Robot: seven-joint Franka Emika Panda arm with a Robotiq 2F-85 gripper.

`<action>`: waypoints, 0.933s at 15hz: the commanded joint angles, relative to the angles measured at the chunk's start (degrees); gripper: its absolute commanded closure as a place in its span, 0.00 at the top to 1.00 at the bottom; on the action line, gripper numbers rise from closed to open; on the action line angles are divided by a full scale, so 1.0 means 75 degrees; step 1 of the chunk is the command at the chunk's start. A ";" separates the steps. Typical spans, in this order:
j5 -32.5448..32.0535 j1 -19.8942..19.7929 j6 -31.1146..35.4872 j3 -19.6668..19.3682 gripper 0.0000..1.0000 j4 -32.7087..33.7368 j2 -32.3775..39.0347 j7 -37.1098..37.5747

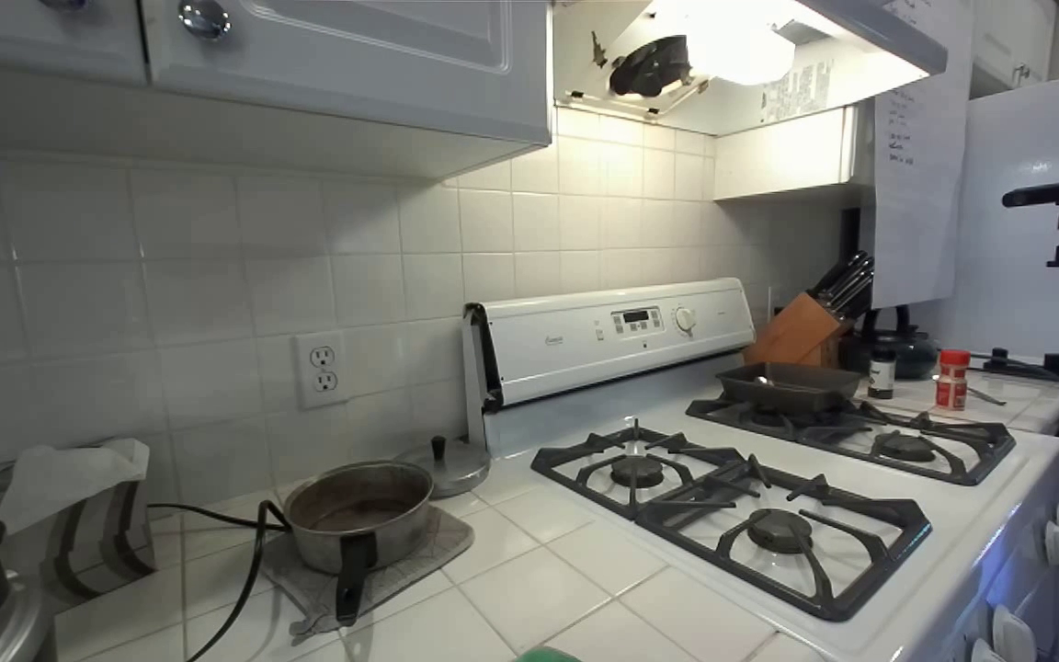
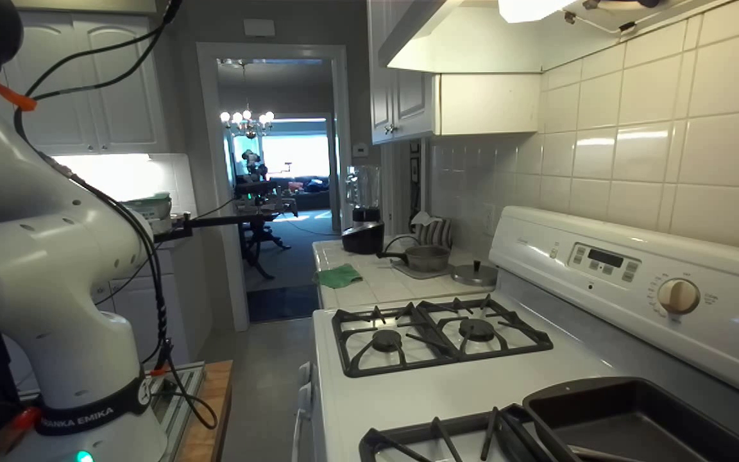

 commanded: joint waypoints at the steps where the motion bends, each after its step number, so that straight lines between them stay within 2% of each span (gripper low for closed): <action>1: 0.0620 0.0067 0.0377 -0.0334 1.00 0.0058 0.0023 -0.0693; 5: 0.1217 0.0236 0.0814 -0.0664 1.00 -0.0005 0.0071 -0.1444; 14: 0.3269 0.1268 0.1525 -0.1423 1.00 -0.0048 0.0261 -0.3330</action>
